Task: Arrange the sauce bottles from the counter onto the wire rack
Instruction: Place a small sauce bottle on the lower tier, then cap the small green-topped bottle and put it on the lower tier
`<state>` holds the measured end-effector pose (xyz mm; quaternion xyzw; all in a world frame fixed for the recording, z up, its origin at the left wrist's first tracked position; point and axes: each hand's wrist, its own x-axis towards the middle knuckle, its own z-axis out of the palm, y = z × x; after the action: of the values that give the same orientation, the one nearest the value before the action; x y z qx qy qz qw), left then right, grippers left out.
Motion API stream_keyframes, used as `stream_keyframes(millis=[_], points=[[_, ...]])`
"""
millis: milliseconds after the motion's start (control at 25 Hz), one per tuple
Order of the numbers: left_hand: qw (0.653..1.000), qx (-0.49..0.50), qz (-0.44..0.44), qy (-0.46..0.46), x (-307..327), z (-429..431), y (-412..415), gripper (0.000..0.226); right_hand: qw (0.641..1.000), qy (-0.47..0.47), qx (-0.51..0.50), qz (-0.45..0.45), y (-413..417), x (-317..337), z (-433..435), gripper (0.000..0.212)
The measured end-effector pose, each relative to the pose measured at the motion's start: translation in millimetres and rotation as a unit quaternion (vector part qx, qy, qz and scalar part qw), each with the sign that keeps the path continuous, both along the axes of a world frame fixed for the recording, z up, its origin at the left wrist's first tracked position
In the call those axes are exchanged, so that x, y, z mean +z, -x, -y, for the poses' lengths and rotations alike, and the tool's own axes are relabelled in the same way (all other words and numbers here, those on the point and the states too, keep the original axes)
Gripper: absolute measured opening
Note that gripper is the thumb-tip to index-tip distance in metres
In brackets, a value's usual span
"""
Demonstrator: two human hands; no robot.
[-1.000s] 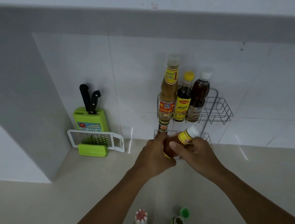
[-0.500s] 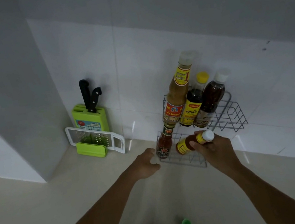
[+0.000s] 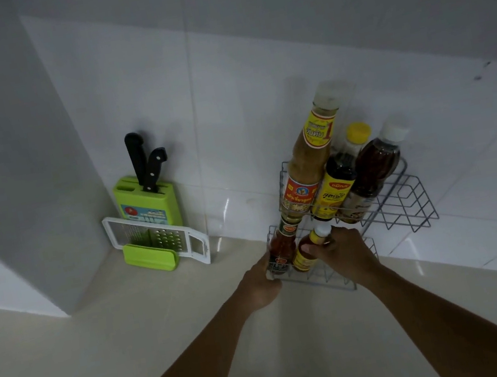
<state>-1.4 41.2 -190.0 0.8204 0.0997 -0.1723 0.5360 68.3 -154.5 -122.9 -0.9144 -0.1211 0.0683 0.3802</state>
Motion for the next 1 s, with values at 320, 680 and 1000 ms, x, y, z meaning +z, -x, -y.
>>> stream_keyframes(millis=[320, 680, 1000], points=[[1.0, 0.007, -0.025, 0.014, -1.0, -3.8, -1.1, 0.082, 0.997, 0.074, 0.01, -0.018, -19.0, -15.4, -2.8, 0.032], [0.995, 0.041, -0.047, 0.083, 11.5, -5.9, 6.2, 0.072, 0.994, 0.06, 0.012, -0.087, -7.7, -35.6, 2.9, 0.05], [0.998, 0.065, 0.017, 0.019, 99.7, -13.7, 44.5, 0.03, 0.992, -0.001, -0.063, 0.108, 66.8, -34.2, 21.2, 0.05]])
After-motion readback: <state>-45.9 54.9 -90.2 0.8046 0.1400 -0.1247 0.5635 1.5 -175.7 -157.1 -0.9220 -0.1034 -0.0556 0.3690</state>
